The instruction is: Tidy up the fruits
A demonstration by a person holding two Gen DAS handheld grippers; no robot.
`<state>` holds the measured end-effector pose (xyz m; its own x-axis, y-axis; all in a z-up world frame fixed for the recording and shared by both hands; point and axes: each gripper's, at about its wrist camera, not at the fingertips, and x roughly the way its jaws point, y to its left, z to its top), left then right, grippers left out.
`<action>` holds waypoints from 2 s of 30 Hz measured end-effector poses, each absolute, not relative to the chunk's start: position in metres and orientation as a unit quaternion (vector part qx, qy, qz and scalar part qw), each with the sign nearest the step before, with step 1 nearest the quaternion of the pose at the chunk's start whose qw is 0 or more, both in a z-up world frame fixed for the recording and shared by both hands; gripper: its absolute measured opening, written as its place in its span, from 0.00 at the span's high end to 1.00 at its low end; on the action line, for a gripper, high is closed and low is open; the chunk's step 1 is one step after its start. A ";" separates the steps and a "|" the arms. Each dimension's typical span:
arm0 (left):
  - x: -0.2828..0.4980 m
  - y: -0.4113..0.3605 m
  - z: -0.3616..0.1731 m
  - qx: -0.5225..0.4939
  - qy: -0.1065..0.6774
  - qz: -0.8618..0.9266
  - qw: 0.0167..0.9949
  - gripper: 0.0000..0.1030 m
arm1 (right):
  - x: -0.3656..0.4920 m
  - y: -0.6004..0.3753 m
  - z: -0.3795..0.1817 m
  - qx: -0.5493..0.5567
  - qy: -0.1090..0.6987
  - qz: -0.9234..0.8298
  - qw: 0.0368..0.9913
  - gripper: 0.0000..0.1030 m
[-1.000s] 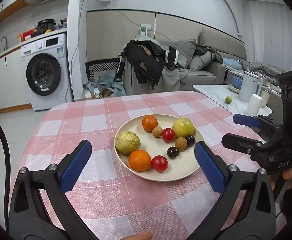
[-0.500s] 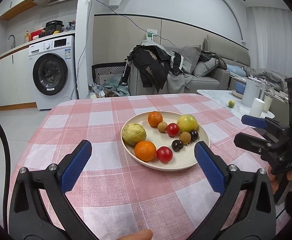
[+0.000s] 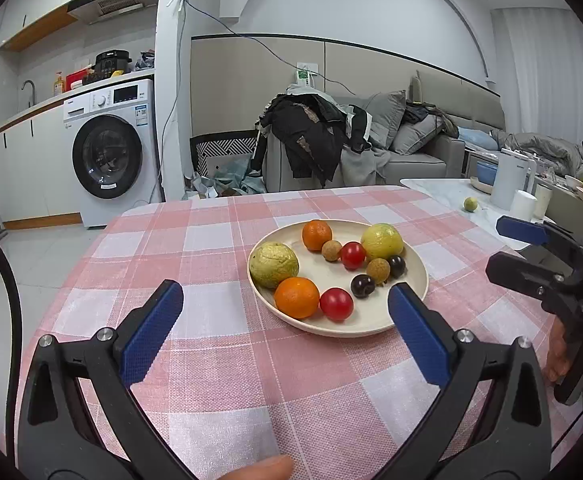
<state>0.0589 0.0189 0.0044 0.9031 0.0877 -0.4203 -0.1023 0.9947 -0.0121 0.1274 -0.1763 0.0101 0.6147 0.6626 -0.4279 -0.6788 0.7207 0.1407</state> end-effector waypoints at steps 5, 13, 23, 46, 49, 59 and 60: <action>0.061 0.018 0.004 -0.014 0.216 0.042 0.975 0.01 | 0.125 -0.176 0.011 -0.018 0.224 0.375 0.899 0.00; 0.063 0.017 0.003 -0.011 0.216 0.037 0.976 0.01 | 0.128 -0.179 0.010 -0.008 0.227 0.372 0.900 0.00; 0.064 0.018 0.002 -0.017 0.220 0.038 0.975 0.01 | 0.125 -0.176 0.010 -0.015 0.225 0.372 0.901 0.00; 0.065 0.020 0.001 -0.020 0.222 0.040 0.974 0.01 | 0.124 -0.176 0.011 -0.017 0.225 0.372 0.900 0.00; 0.065 0.020 0.001 -0.020 0.222 0.040 0.974 0.01 | 0.124 -0.176 0.011 -0.017 0.225 0.372 0.900 0.00; 0.065 0.021 0.001 -0.020 0.222 0.040 0.974 0.01 | 0.124 -0.175 0.011 -0.017 0.225 0.372 0.900 0.00; 0.065 0.021 0.001 -0.020 0.222 0.040 0.974 0.01 | 0.124 -0.175 0.011 -0.017 0.225 0.372 0.900 0.00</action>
<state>0.0655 0.0206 0.0007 0.8982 0.0694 -0.4341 -0.0873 0.9960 -0.0215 0.1239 -0.1753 0.0110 0.6216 0.6626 -0.4179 -0.6778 0.7223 0.1371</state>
